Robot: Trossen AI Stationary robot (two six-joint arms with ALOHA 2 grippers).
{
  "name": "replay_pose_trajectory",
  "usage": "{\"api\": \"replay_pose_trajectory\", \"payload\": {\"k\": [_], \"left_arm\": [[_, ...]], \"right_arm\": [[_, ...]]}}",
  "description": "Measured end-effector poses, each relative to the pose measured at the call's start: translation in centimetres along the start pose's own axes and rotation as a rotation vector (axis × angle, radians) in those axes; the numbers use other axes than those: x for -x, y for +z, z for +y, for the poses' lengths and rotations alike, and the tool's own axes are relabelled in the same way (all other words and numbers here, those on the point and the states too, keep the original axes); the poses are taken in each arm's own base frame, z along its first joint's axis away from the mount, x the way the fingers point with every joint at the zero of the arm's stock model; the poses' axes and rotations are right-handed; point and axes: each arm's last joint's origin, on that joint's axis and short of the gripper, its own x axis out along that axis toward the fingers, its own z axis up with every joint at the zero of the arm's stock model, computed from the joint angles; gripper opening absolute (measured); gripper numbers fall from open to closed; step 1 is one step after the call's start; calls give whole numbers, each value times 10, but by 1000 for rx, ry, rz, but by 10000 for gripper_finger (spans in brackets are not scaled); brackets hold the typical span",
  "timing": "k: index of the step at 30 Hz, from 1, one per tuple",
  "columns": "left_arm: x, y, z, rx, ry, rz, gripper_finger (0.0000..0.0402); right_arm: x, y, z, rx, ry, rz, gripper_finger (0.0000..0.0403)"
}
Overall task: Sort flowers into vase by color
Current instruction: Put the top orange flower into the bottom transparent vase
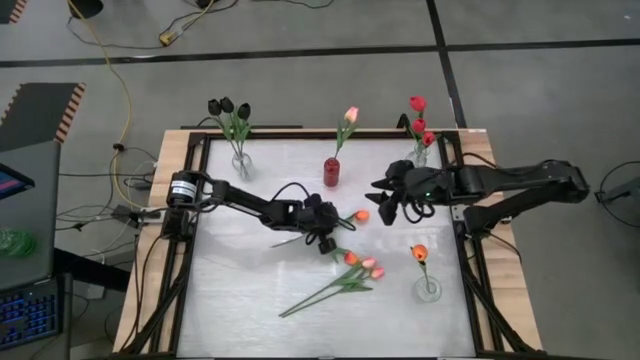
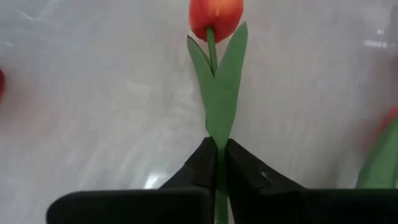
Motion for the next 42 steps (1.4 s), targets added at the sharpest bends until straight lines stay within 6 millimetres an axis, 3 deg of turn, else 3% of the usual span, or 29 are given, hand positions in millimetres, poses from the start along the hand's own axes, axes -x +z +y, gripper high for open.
{"api": "replay_pose_trajectory", "payload": {"k": [10,22,35,42], "left_arm": [[11,63,-1,68,-25,-178,3],[43,142,-3,9,-42,-425,2],[72,195,25,22,38,-594,2],[89,219,40,50,33,-708,2]], "right_arm": [[33,9,-10,-41,53,-95,217],[53,12,-16,-61,84,-148,217],[96,11,-25,-37,199,-248,217],[101,9,-24,-30,224,-253,217]]}}
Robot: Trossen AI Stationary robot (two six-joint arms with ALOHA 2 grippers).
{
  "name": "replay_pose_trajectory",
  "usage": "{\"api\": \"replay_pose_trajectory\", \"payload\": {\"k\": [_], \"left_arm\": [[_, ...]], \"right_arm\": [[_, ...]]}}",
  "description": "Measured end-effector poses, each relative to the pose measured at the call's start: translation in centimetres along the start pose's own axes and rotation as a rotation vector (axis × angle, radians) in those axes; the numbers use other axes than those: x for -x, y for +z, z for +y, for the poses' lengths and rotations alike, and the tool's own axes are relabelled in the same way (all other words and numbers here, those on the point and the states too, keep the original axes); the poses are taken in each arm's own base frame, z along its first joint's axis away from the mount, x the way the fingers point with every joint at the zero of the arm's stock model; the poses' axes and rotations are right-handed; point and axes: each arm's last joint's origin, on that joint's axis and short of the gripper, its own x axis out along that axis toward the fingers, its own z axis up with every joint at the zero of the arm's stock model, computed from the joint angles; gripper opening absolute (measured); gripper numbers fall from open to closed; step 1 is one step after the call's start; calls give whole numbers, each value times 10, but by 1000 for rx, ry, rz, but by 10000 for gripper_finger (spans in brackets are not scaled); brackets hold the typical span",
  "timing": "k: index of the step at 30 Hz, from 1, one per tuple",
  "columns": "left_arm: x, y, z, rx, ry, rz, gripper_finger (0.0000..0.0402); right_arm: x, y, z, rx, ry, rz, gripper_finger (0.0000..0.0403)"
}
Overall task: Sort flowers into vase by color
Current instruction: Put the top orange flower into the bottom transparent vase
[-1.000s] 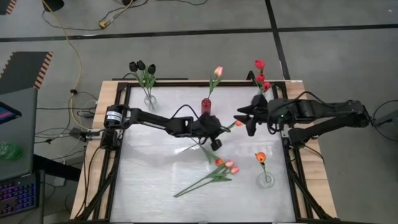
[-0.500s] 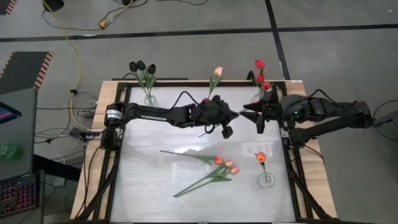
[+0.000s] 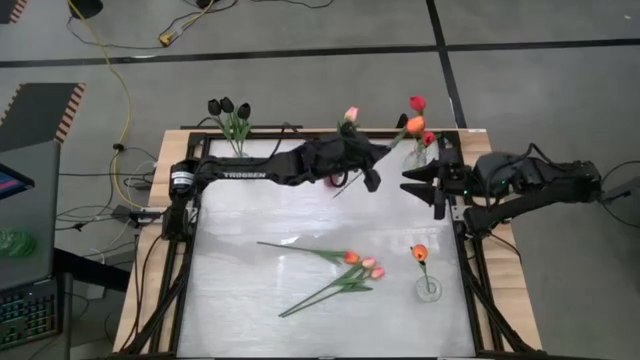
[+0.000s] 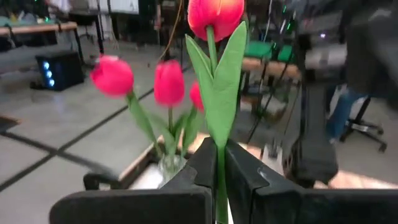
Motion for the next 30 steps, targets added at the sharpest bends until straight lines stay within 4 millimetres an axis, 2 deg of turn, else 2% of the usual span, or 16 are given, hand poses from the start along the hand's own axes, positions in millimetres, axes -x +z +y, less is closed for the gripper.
{"api": "replay_pose_trajectory", "payload": {"k": [6,12,17,30], "left_arm": [[2,13,-7,-23,-98,-51,2],[4,13,-18,-63,-130,-54,2],[6,12,-26,-85,-147,-59,2],[13,11,-49,-146,-195,-71,2]], "right_arm": [[0,1,-3,57,-116,-51,217],[1,3,-5,107,-193,-84,217],[1,3,-5,173,-194,-84,217],[0,6,-3,163,-171,-106,217]]}}
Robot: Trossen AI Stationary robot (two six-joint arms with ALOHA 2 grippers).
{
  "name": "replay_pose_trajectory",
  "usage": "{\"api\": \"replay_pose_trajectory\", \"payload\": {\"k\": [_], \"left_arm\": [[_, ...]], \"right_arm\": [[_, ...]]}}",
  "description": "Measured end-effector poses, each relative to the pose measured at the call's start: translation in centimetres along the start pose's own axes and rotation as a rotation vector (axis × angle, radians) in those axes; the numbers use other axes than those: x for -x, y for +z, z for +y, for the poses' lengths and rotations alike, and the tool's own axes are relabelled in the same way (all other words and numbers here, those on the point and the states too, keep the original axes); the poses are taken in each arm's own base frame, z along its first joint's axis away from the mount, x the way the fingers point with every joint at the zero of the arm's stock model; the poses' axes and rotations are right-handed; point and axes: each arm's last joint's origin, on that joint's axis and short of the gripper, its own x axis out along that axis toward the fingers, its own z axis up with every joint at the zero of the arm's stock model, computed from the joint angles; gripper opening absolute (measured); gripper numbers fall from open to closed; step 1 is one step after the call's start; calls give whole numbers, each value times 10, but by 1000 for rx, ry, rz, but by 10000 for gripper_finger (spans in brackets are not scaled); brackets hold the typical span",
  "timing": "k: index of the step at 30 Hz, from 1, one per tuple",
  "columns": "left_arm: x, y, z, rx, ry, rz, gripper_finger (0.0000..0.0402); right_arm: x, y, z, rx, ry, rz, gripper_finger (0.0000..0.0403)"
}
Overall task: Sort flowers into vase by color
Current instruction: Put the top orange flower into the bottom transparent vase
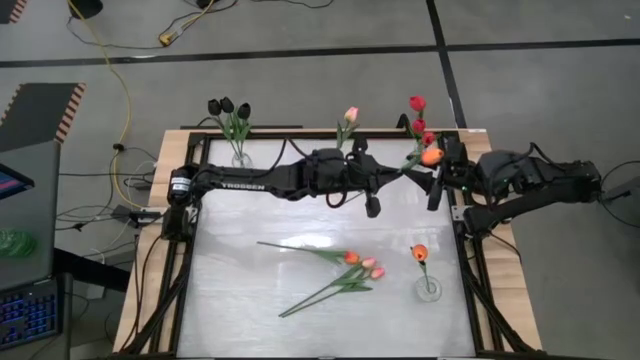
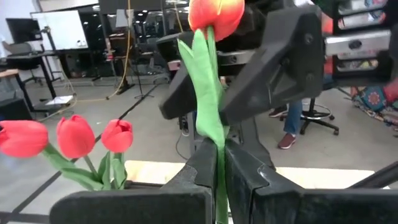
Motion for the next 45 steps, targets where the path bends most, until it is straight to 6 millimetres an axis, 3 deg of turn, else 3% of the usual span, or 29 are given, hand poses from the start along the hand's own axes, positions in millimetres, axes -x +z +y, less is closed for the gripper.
{"api": "replay_pose_trajectory", "payload": {"k": [7,18,25,32,38,45], "left_arm": [[1,0,-5,-25,-7,0,2],[0,0,-4,-23,0,-3,25],[1,15,-4,-20,-6,-16,63],[9,23,-2,-129,-32,225,102],[21,16,-1,-159,-65,431,102],[32,11,-6,-123,-188,539,98]], "right_arm": [[0,2,2,-14,47,-7,182],[0,2,2,-15,55,-5,31],[1,3,2,-28,80,-10,31],[3,-1,0,-26,73,27,31],[18,7,-7,-26,67,94,31],[35,18,-13,-18,62,162,31]]}}
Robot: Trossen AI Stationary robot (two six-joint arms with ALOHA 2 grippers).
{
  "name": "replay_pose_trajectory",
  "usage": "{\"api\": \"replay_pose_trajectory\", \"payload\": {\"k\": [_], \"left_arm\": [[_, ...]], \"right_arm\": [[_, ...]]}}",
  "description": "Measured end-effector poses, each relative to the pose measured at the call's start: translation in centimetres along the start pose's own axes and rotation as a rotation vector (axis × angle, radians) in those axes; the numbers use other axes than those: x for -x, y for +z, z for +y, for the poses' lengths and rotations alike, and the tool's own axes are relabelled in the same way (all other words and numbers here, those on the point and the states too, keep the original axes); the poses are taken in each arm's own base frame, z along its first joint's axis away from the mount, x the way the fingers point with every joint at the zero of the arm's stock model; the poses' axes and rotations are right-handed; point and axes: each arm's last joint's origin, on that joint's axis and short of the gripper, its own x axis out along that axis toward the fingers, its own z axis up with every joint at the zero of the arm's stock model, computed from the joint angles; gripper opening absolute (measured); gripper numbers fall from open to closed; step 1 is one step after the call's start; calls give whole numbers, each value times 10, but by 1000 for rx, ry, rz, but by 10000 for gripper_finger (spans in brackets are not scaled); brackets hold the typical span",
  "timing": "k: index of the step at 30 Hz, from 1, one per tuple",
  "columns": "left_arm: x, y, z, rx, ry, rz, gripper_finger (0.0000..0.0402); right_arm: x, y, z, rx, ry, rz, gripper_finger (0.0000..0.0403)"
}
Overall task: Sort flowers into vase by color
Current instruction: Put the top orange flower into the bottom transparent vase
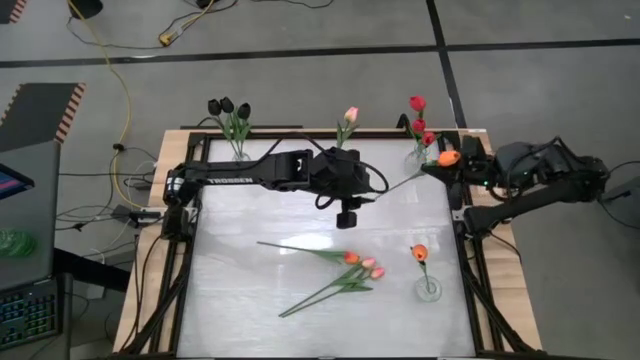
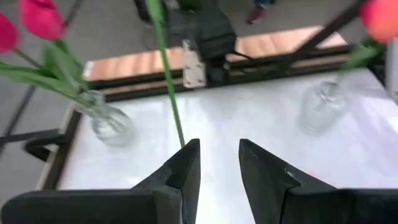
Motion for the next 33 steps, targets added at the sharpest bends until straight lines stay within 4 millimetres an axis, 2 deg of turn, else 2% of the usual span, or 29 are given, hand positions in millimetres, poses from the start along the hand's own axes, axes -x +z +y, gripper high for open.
{"api": "replay_pose_trajectory", "payload": {"k": [7,12,19,27,33], "left_arm": [[-2,-5,-9,-13,-38,40,98],[-21,-25,-20,-8,-53,53,98],[-48,-60,-27,25,-53,30,97],[-54,-75,-29,56,-46,42,97],[-53,-74,-31,71,-49,40,97]], "right_arm": [[24,5,-3,-60,59,89,31],[38,11,-3,-128,121,137,31],[42,13,4,-231,220,295,31],[45,25,13,-199,232,421,33],[48,38,19,-196,221,470,32]]}}
